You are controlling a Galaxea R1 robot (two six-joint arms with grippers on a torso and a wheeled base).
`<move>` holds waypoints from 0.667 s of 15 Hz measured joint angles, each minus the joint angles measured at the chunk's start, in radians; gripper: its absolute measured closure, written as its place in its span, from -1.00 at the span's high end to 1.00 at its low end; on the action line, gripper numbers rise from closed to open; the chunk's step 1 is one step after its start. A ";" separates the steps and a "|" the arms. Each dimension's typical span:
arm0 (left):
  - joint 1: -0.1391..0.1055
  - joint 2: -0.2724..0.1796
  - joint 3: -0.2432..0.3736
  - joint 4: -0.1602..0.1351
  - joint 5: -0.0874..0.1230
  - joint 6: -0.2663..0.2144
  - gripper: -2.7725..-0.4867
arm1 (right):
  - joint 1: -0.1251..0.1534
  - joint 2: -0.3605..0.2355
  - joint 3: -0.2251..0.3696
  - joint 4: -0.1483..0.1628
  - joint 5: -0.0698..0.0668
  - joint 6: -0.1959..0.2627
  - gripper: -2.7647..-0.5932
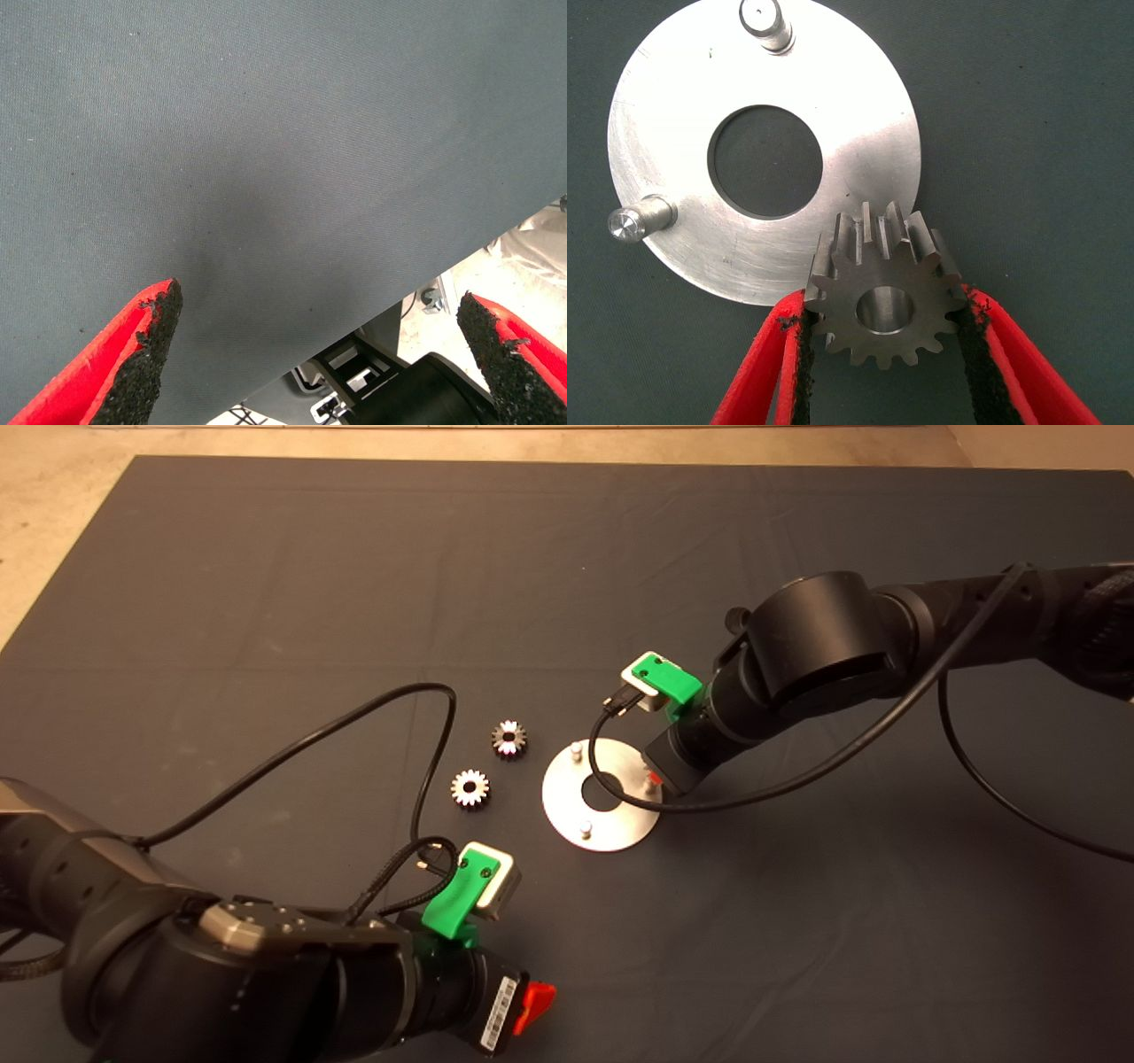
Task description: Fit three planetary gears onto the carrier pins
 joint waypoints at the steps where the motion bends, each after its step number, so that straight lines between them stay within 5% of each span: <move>1: 0.000 0.000 0.000 0.000 0.000 0.000 0.51 | -0.004 0.006 -0.008 0.000 -0.001 0.000 -0.66; 10: 0.000 0.000 0.000 0.001 0.000 0.000 0.51 | -0.010 0.028 -0.038 0.000 -0.001 -0.003 -0.66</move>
